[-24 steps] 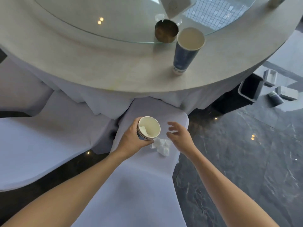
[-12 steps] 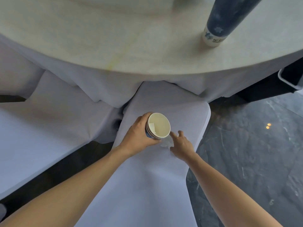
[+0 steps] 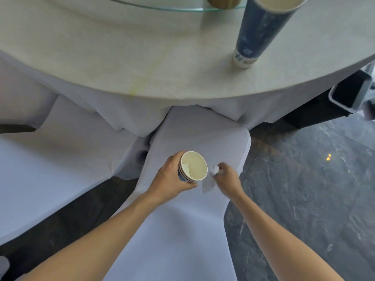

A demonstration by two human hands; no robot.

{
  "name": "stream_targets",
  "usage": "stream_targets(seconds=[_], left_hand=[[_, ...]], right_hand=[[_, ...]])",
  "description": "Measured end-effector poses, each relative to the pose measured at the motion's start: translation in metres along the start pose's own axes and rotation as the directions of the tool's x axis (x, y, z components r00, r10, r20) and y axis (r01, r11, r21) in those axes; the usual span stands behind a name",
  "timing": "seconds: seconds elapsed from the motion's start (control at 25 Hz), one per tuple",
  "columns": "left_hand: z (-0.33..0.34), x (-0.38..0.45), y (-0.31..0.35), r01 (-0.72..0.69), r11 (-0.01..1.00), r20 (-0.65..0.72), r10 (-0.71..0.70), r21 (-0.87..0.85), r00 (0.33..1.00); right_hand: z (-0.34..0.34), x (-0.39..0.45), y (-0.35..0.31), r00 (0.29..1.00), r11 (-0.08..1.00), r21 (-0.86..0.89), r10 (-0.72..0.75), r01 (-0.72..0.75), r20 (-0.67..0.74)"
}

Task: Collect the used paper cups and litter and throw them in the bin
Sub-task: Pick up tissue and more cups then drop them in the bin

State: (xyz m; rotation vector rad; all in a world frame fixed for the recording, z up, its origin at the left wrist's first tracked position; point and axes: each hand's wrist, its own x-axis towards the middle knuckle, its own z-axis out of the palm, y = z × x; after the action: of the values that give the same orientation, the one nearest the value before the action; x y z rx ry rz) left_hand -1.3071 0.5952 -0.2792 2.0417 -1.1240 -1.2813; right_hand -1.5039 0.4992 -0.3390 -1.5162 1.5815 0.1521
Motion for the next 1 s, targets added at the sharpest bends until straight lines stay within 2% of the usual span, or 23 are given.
stream_targets(seconds=[0.16, 0.24, 0.36, 0.44, 0.6, 0.76, 0.8, 0.92, 1.0], left_hand=[[-0.012, -0.030, 0.055, -0.056, 0.998, -0.002, 0.056, 0.023, 0.998], [-0.015, -0.047, 0.085, -0.108, 0.994, -0.014, 0.109, 0.030, 0.994], [-0.015, -0.071, 0.130, -0.174, 0.983, -0.063, 0.177, 0.052, 0.982], [-0.011, -0.089, 0.160, -0.204, 0.977, -0.099, 0.210, 0.062, 0.973], [0.018, -0.132, 0.216, -0.235, 0.964, -0.211, 0.258, 0.125, 0.943], [0.066, -0.173, 0.265, -0.223, 0.972, -0.274, 0.234, 0.071, 0.933], [0.075, -0.180, 0.272, -0.217, 0.973, -0.283, 0.230, 0.078, 0.931], [0.090, -0.198, 0.294, -0.202, 0.979, -0.310, 0.204, 0.037, 0.929], [0.091, -0.203, 0.305, -0.209, 0.977, -0.363, 0.181, -0.039, 0.914]], right_hand=[[-0.084, -0.059, -0.060, 0.978, 0.911, 0.391, -0.053, 0.131, -0.203], [-0.119, -0.094, -0.085, 0.957, 0.861, 0.456, -0.107, 0.225, -0.271], [-0.152, -0.145, -0.111, 0.921, 0.842, 0.412, -0.225, 0.349, -0.319], [-0.163, -0.172, -0.112, 0.907, 0.856, 0.339, -0.296, 0.391, -0.298], [-0.202, -0.223, -0.097, 0.853, 0.858, 0.032, -0.506, 0.513, -0.128], [-0.258, -0.247, -0.059, 0.847, 0.828, -0.194, -0.531, 0.527, 0.035], [-0.271, -0.252, -0.051, 0.848, 0.831, -0.173, -0.527, 0.529, 0.059], [-0.310, -0.269, -0.035, 0.851, 0.856, 0.040, -0.516, 0.515, 0.101], [-0.329, -0.274, -0.037, 0.810, 0.812, -0.014, -0.580, 0.583, 0.081]])
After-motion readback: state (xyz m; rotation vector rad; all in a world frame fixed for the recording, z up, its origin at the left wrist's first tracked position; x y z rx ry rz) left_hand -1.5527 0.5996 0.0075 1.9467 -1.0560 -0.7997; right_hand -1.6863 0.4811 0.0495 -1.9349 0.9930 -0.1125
